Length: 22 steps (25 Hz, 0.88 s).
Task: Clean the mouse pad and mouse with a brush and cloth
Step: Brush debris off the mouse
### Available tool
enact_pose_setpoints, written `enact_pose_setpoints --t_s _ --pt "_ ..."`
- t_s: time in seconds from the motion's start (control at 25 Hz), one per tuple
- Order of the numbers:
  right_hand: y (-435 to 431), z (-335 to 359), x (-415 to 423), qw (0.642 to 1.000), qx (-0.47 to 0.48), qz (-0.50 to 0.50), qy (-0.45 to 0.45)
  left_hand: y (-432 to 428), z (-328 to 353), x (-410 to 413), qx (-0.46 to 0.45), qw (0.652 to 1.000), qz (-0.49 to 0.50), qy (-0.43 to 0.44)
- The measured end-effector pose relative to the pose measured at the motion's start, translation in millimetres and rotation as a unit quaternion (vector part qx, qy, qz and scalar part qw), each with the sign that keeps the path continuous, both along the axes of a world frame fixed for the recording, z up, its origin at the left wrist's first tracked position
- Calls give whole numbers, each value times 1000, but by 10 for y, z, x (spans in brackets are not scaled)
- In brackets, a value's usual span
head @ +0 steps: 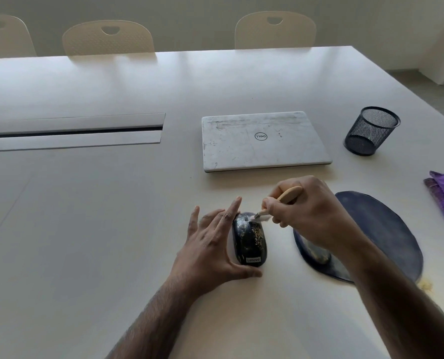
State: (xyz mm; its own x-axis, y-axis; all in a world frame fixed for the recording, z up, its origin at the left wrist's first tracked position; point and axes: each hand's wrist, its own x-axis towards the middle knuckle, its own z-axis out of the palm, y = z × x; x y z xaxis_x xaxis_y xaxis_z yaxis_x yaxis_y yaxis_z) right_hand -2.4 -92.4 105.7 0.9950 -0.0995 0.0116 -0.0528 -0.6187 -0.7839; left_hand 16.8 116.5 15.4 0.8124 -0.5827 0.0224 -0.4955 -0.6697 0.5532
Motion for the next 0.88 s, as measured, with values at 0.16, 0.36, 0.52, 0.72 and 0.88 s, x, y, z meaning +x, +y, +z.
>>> enact_pose_setpoints --t_s 0.16,0.36,0.52,0.72,0.88 --pt "-35 -16 -34 1000 -13 -25 0 -5 -13 -3 4 1000 -1 -5" --pt "-15 -45 -61 1000 6 -23 9 -3 -11 10 7 1000 -2 -4" --pt "5 -43 -86 999 15 -40 1 -2 -12 0 7 1000 -2 -12" --pt "63 -34 -120 999 -15 -47 -11 -1 -15 2 3 1000 -3 -9" --pt "89 -34 -149 999 -10 -34 -1 1 -7 1 4 1000 -2 -11"
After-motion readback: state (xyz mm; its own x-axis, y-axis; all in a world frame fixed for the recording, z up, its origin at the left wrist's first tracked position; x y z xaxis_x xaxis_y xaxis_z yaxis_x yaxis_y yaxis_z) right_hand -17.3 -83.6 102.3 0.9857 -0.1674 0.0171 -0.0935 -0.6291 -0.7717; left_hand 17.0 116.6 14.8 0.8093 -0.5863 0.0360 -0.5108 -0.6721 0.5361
